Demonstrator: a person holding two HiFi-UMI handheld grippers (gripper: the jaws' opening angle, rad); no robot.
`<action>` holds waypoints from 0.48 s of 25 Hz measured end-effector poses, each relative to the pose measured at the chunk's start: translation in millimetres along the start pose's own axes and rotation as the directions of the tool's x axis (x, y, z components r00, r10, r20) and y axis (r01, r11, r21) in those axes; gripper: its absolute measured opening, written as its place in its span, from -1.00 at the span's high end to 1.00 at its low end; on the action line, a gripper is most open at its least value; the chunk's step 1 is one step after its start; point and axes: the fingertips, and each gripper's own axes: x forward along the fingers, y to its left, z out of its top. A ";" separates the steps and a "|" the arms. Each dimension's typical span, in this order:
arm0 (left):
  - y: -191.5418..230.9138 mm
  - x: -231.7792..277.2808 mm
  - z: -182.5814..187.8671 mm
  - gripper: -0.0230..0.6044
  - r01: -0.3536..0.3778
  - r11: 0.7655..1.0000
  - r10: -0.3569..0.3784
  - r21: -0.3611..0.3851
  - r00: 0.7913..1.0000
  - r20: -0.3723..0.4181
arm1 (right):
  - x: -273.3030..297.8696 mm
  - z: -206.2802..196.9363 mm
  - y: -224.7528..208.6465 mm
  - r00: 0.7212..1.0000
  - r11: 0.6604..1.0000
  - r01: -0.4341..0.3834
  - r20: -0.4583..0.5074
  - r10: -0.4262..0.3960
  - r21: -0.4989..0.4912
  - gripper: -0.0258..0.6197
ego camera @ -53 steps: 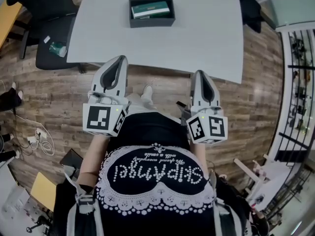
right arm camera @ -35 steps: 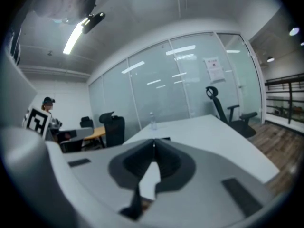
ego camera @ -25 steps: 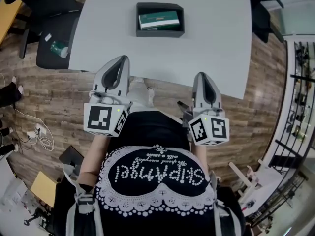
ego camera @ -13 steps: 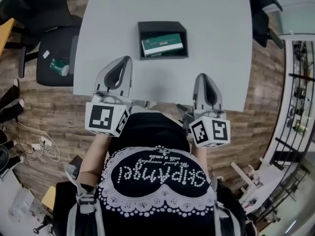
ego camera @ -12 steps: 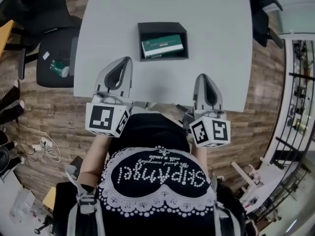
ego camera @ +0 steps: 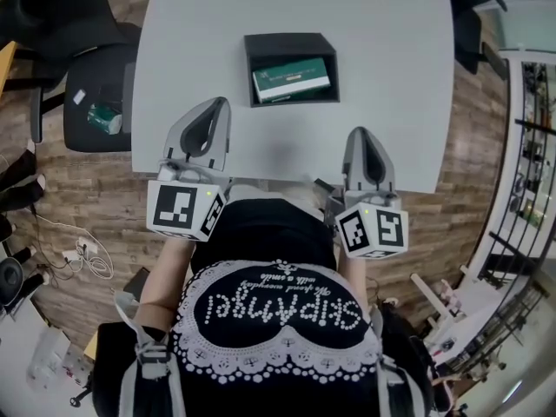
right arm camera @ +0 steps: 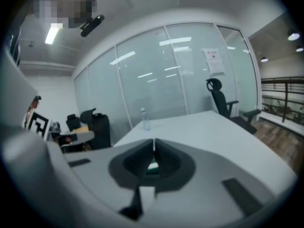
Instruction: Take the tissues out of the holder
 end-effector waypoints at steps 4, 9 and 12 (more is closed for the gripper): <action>-1.9 0.3 2.5 0.85 -0.019 1.000 0.019 0.000 1.000 0.010 | 3.4 1.0 -3.2 1.000 1.000 -0.017 0.002 0.017 -0.002 0.82; -2.6 -3.2 5.2 0.85 -0.068 0.998 0.068 -0.017 0.998 0.019 | 5.3 9.0 -7.5 0.999 0.999 -0.046 0.011 0.046 -0.011 0.82; -5.0 -5.1 8.9 0.85 -0.092 0.996 0.092 -0.024 0.995 0.027 | 3.8 14.2 -12.0 0.998 0.998 -0.059 0.013 0.059 -0.016 0.82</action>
